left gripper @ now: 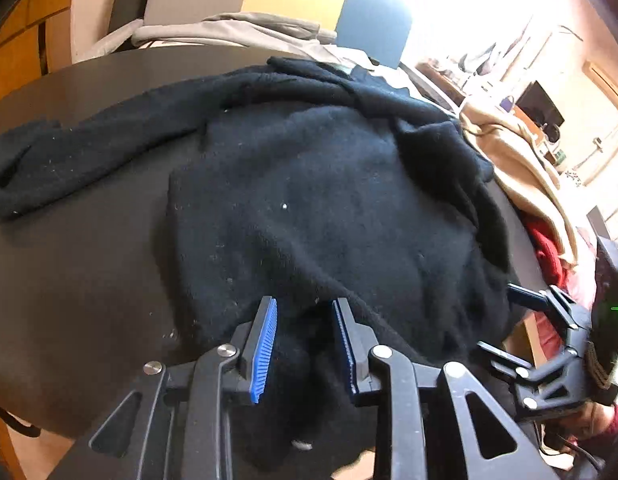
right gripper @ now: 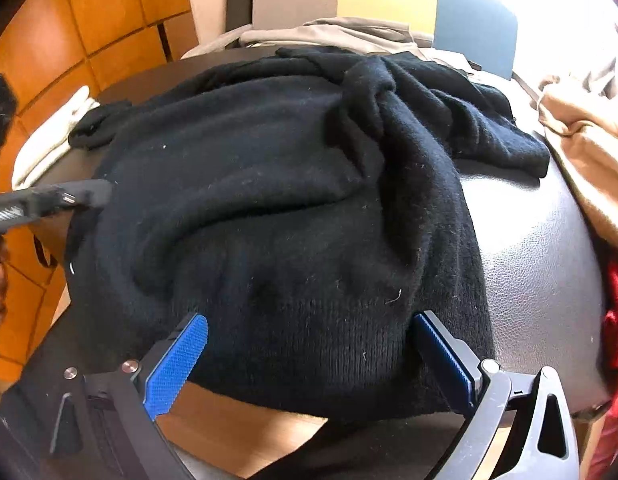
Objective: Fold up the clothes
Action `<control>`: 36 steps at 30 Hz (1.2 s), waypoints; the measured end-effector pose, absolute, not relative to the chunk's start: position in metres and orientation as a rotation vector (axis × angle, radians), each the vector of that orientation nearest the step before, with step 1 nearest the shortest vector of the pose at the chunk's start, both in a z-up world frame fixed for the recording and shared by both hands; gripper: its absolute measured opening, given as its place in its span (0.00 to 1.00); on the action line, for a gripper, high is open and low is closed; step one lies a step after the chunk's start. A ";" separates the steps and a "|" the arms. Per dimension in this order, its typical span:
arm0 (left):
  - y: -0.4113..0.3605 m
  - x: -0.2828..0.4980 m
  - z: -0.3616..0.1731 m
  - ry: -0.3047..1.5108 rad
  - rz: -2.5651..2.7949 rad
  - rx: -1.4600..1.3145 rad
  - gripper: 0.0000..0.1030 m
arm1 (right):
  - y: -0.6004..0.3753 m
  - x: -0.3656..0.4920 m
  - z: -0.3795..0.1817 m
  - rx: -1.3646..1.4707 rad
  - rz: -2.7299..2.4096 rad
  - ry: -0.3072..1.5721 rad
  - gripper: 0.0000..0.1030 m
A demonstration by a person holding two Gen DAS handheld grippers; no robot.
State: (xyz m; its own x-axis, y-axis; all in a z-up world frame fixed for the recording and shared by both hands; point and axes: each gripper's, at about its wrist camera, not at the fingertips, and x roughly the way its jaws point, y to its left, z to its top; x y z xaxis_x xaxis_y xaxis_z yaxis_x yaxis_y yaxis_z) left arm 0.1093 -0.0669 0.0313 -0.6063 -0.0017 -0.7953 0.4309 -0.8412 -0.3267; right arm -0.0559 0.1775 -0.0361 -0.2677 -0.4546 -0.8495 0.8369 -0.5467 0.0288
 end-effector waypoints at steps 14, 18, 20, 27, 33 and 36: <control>-0.238 0.201 0.070 0.416 -2.035 1.058 0.43 | 0.157 -0.057 -0.039 1.079 -1.906 0.681 1.00; -0.252 0.191 0.064 0.345 -2.090 1.138 0.55 | 0.154 -0.062 -0.038 1.080 -1.923 0.651 1.00; -0.261 0.187 0.064 0.374 -2.091 1.130 0.64 | 0.153 -0.063 -0.038 1.082 -1.930 0.646 1.00; -0.291 0.151 0.051 0.290 -1.945 1.239 0.61 | 0.149 -0.063 -0.039 1.079 -1.937 0.646 1.00; -0.308 0.160 0.050 0.475 -1.924 1.146 0.19 | 0.148 -0.070 -0.015 1.071 -1.885 0.513 1.00; -0.307 0.185 0.071 0.595 -1.971 0.967 0.14 | 0.122 -0.078 0.005 0.994 -1.842 0.493 1.00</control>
